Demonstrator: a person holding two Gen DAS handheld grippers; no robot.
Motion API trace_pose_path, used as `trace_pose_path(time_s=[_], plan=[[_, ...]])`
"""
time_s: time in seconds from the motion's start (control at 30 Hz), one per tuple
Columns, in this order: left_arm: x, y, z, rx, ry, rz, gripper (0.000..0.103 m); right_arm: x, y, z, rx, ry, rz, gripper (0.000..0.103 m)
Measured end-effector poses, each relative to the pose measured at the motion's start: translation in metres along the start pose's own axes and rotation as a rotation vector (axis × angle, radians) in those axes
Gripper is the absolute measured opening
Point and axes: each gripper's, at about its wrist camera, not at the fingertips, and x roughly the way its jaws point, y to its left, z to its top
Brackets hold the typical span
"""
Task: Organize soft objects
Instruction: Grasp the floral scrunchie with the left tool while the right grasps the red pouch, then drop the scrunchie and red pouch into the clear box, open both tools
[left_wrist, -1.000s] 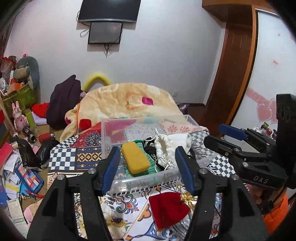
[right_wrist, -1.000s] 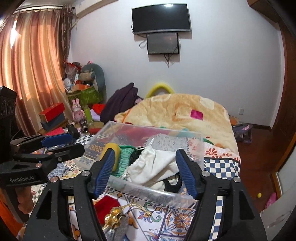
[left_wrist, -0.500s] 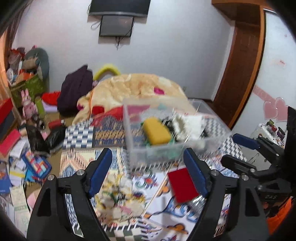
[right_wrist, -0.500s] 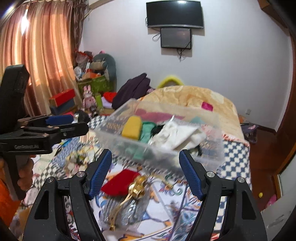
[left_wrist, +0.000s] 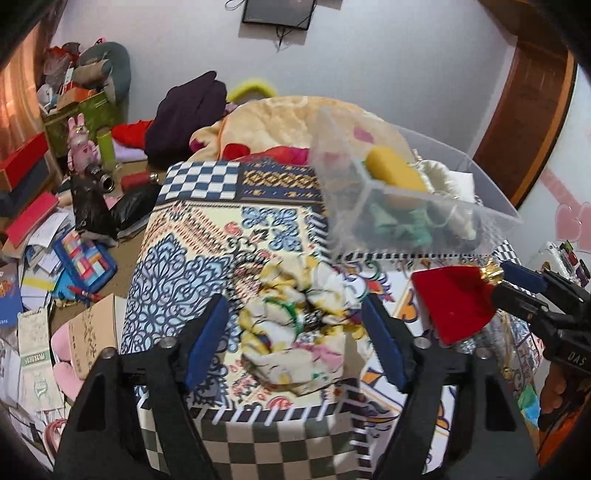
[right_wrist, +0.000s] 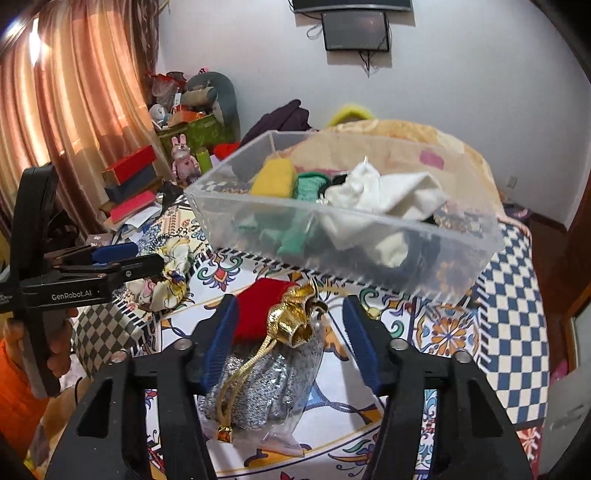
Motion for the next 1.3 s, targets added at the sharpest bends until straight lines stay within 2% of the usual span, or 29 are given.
trace_pose_path(time_s=[0.1, 0.17, 0.27, 0.3, 0.37, 0.47, 0.77, 1.03, 1.3], plan=[[0.005, 0.010, -0.002, -0.051, 0.012, -0.020, 0.061, 0.001, 0.002, -0.003, 0.008, 0.013, 0.018, 0.040], [0.010, 0.013, -0.003, -0.066, 0.030, -0.034, 0.049, 0.002, 0.004, -0.004, 0.002, 0.022, 0.025, 0.031], [0.014, 0.013, -0.004, -0.063, 0.038, -0.031, 0.042, 0.002, 0.005, -0.005, 0.000, 0.024, 0.035, 0.023], [0.013, 0.012, -0.005, -0.057, 0.036, -0.032, 0.041, 0.001, 0.005, -0.005, -0.003, 0.024, 0.036, 0.021], [0.012, 0.011, -0.006, -0.058, 0.037, -0.041, 0.030, 0.000, 0.005, -0.005, -0.005, 0.028, 0.049, 0.017], [0.010, 0.012, -0.006, -0.064, 0.032, -0.047, 0.022, -0.002, 0.005, -0.003, -0.007, 0.013, 0.048, 0.014], [-0.022, -0.010, 0.003, 0.019, -0.062, -0.040, 0.018, -0.028, 0.001, 0.005, 0.004, -0.069, 0.039, 0.013], [-0.051, -0.041, 0.022, 0.084, -0.151, -0.096, 0.018, -0.056, -0.010, 0.016, 0.021, -0.156, 0.018, 0.013], [-0.059, -0.071, 0.050, 0.137, -0.214, -0.133, 0.018, -0.079, -0.029, 0.034, 0.044, -0.247, -0.049, 0.013]])
